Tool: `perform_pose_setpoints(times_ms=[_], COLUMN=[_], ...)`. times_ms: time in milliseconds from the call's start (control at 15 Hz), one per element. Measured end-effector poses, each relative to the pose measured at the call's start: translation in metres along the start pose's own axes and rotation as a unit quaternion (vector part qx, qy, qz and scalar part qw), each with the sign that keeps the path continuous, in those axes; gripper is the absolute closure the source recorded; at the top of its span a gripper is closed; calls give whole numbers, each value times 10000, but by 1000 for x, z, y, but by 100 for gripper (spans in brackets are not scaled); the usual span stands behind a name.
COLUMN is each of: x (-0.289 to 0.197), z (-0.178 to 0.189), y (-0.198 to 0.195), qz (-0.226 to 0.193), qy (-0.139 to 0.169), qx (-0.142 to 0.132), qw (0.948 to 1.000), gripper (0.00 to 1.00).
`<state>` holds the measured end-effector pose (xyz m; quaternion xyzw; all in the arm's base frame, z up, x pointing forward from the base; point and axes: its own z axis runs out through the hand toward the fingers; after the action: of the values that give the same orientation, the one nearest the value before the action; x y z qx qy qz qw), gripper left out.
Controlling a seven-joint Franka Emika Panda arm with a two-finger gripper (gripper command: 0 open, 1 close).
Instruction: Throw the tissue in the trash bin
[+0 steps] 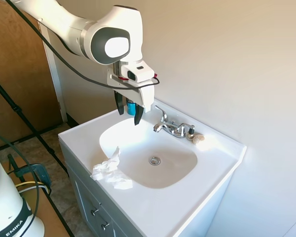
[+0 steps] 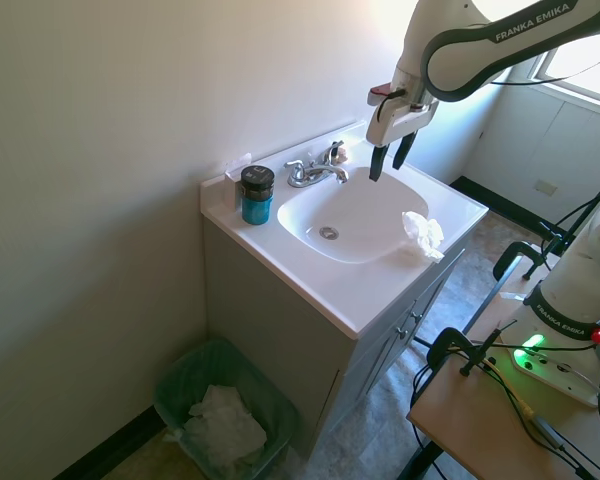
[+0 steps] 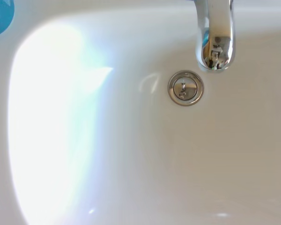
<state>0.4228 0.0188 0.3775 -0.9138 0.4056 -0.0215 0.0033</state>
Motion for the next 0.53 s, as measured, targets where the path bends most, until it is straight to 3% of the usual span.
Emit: perform_pose_setpoints(times_ms=[333, 533], x=[2, 7], z=[4, 14], y=[8, 26], qz=[12, 16], qy=[-110, -212], qx=[-222, -605], qw=[9997, 9979], gripper=[0, 0])
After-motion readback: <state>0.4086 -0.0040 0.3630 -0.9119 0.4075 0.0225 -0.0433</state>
